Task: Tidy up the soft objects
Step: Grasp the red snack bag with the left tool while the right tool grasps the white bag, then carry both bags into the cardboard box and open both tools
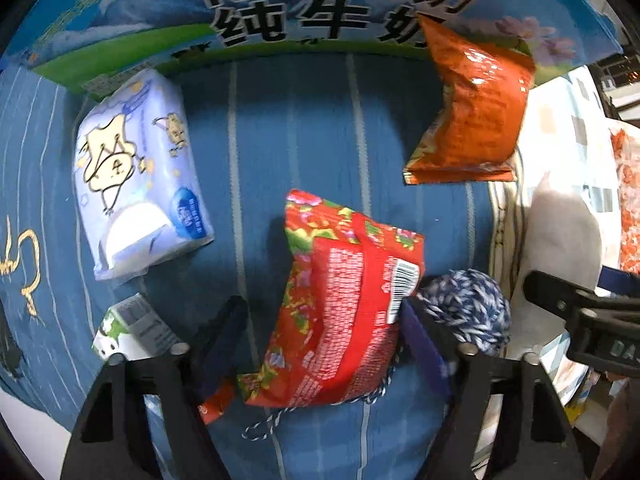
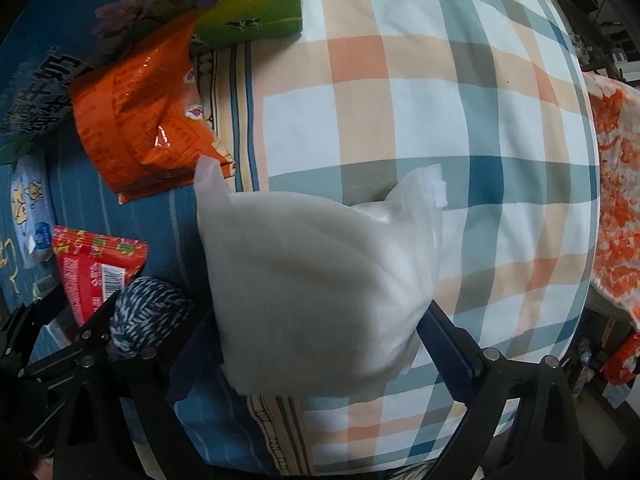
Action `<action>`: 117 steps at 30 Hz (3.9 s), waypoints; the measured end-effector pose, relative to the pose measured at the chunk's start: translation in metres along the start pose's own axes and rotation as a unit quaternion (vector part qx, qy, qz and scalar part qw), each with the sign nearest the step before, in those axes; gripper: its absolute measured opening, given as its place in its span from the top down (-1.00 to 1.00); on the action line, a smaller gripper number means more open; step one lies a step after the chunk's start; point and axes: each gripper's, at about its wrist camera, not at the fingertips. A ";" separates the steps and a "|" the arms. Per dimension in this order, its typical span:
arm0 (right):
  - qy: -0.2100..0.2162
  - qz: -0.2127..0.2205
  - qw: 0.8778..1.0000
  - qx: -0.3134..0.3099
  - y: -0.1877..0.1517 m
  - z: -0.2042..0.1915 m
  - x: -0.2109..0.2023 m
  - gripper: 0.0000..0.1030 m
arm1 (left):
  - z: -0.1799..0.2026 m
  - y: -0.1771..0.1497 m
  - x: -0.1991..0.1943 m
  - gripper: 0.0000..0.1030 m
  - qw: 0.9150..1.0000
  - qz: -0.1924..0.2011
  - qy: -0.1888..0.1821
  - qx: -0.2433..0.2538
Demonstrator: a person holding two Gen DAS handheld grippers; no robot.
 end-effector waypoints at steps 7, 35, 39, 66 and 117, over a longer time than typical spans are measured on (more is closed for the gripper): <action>-0.013 0.017 1.000 -0.012 -0.004 0.005 0.003 -0.71 | 0.006 -0.014 -0.002 0.01 1.000 0.016 -0.012 0.002; 0.076 0.184 0.977 -0.076 -0.128 0.078 -0.173 -0.32 | 0.029 -0.095 -0.187 0.17 0.973 0.213 -0.058 -0.059; 0.084 0.224 0.966 -0.099 -0.141 0.068 -0.213 -0.32 | 0.041 -0.094 -0.208 0.17 0.967 0.243 -0.049 -0.060; 0.089 0.237 0.964 -0.081 0.066 -0.025 -0.296 -0.32 | -0.005 0.107 -0.268 0.17 0.966 0.236 -0.098 -0.031; -0.013 0.256 0.965 -0.047 0.062 -0.069 -0.246 -1.00 | -0.023 0.107 -0.229 -0.97 0.976 0.205 -0.034 -0.069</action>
Point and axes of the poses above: each gripper's, at about its wrist camera, not at the fingertips, and x roughly the way its jaws point, z to its right, y to its top, and after that the axes turned 10 degrees about -z, right-handed
